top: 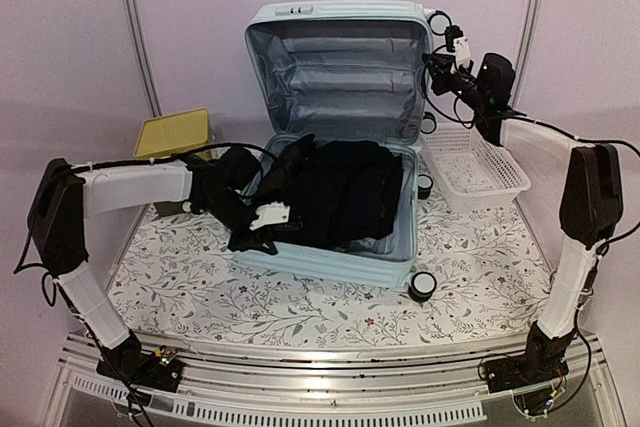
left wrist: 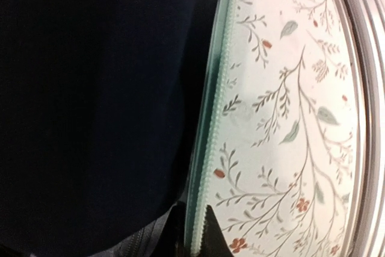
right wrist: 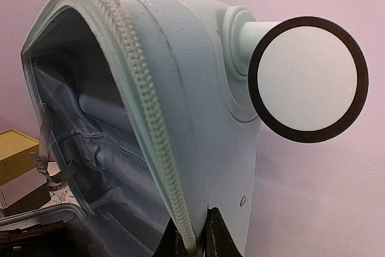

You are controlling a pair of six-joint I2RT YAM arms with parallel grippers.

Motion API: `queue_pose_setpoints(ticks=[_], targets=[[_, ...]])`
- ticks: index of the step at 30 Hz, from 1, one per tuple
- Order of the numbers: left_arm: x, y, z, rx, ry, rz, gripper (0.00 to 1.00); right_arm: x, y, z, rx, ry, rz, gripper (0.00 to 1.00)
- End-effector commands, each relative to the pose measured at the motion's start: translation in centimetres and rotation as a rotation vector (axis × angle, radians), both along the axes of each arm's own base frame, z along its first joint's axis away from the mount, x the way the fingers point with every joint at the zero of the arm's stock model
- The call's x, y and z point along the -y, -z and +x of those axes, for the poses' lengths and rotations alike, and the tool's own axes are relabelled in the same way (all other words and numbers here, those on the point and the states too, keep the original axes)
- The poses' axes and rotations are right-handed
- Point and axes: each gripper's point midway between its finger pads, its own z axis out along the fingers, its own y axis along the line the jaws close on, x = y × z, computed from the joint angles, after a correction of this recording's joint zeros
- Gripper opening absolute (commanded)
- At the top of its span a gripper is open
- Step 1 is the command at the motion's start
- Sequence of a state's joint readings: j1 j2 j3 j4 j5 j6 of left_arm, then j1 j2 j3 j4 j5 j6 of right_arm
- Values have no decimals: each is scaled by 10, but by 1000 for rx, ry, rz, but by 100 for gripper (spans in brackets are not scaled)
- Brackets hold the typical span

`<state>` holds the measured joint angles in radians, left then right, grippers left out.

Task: Open, take out, and arrange the luggage
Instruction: Open the luggage at the center of the board.

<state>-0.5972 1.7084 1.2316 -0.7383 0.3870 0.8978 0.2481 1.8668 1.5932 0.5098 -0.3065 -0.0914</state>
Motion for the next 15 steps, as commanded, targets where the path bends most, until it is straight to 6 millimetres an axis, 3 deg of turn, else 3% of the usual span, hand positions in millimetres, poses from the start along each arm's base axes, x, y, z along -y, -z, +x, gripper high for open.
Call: queue_pose_setpoints(ticks=[1,5,8,11,13,15], targets=[[32,-13,14,-14,-274,-77,0,-57,22,6,-84,-234,20,2],[47,-8,-5,-30,-279,-67,0,-60,24,36,-89,-213,69,11],[52,-13,-6,-20,-292,-113,0,-60,26,55,-77,-174,83,13],[50,-17,-5,5,-287,-135,0,-49,24,76,-62,-88,113,31],[53,-21,-12,-5,-251,-156,0,-39,21,93,-58,-20,140,32],[55,-26,-19,-22,-227,-182,0,-26,28,113,-73,56,184,43]])
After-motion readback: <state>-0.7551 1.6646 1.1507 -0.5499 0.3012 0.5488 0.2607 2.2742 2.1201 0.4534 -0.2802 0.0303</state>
